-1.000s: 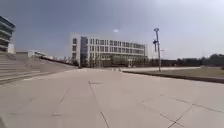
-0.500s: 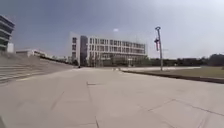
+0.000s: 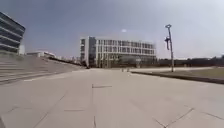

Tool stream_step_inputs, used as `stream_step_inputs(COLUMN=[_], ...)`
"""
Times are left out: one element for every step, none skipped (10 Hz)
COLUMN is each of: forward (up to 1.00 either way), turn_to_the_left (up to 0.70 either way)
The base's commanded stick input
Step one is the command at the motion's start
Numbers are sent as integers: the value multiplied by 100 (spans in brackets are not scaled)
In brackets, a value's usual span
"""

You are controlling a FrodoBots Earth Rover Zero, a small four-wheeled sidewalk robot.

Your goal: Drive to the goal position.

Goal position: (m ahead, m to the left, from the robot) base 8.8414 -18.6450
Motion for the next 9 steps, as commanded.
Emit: stream_step_inputs(forward=[70, 70, 70, 70, 70, 70, 70, 70, 70], turn_to_the_left=[1, 1, 1, 1, 1, 1, 1, 1, 1])
